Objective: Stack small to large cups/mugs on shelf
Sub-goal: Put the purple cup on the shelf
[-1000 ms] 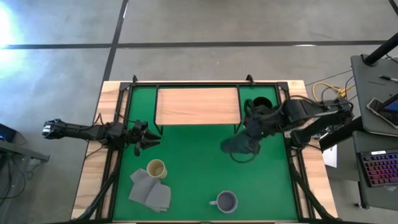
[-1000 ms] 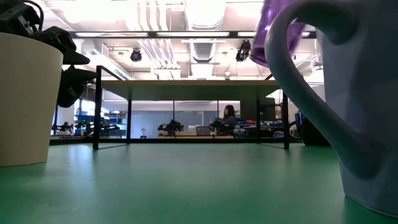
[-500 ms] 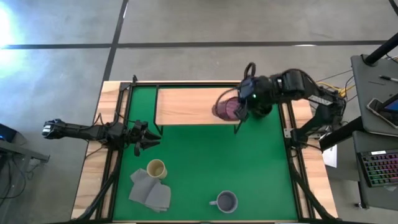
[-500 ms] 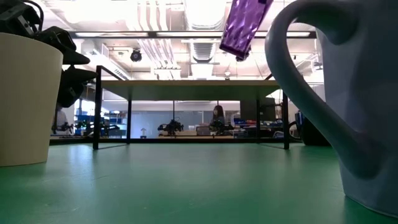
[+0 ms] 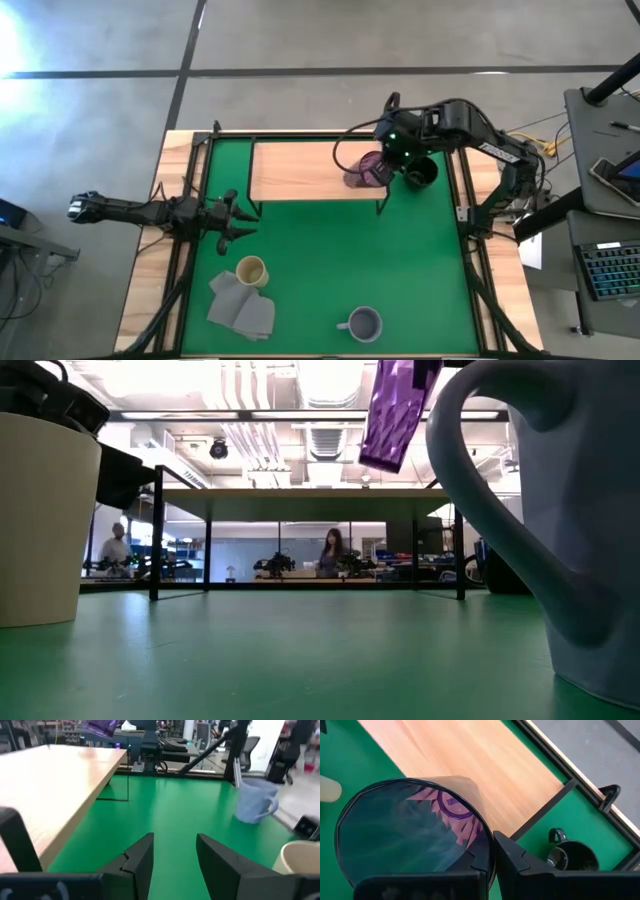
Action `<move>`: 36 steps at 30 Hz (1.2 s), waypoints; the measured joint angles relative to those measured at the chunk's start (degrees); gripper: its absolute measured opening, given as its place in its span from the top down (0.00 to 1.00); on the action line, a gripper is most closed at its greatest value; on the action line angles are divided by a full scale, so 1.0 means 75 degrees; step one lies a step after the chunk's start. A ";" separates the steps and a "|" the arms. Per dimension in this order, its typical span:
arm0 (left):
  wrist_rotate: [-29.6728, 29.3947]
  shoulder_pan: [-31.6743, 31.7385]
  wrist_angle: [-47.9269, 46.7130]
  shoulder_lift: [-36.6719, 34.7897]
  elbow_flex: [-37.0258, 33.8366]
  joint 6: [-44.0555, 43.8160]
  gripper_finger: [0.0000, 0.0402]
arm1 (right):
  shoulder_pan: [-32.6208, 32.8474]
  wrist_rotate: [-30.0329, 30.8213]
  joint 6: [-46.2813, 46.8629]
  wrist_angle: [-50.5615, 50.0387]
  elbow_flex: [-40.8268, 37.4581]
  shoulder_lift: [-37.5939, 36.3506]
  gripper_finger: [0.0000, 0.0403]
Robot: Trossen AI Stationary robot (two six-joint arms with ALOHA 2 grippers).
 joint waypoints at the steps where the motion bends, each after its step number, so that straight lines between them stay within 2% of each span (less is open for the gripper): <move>1: 0.0000 0.0000 -0.0001 0.0010 0.0000 0.0074 0.67 | -0.0031 0.0008 -0.0002 0.0000 0.0000 -0.0016 0.98; 5: 0.0000 -0.0001 0.0002 0.0015 0.0000 0.0133 0.67 | -0.0046 0.0702 -0.0015 0.0001 0.0003 -0.0011 0.98; 8: -0.0043 0.0001 0.0181 0.0006 0.0000 0.0200 0.67 | -0.0199 0.0558 0.0007 0.0006 -0.0019 0.0026 0.98; 12: -0.0045 0.0002 0.1227 0.0012 -0.0003 -0.0942 0.67 | -0.0326 0.0492 0.0026 0.0003 -0.0137 0.0030 0.98; 15: -0.0274 -0.0001 0.2520 0.0023 -0.0003 -0.1594 0.67 | -0.0380 0.0487 0.0048 0.0003 -0.0157 0.0030 0.98; 20: -0.1026 -0.0003 0.5196 0.0029 -0.0003 -0.3590 0.67 | -0.0383 0.0490 0.0052 0.0003 -0.0160 0.0030 0.98; 24: -0.1681 0.0002 0.7021 -0.0042 -0.0006 -0.3780 0.67 | -0.0380 0.0487 0.0163 0.0003 -0.0163 0.0030 0.98; 26: -0.2215 -0.0004 0.7477 -0.0002 0.0071 -0.3779 0.67 | -0.0383 0.0487 0.0195 0.0003 -0.0163 0.0030 0.98; 29: -0.2597 0.0003 0.6662 0.0263 0.0783 -0.3746 0.67 | -0.0383 0.0487 0.0232 0.0003 -0.0163 0.0032 0.98; 32: -0.2651 0.0005 0.4649 0.0869 0.1994 -0.3563 0.67 | -0.0416 0.0520 0.0304 0.0001 -0.0163 0.0094 0.98; 34: -0.2821 0.0008 0.3478 0.1491 0.2917 -0.2625 0.67 | -0.0478 0.0586 0.0396 0.0006 -0.0163 0.0169 0.98; 36: -0.2836 0.0008 0.3052 0.2182 0.3768 -0.1158 0.67 | -0.0573 0.0589 0.0455 0.0006 -0.0169 0.0232 0.98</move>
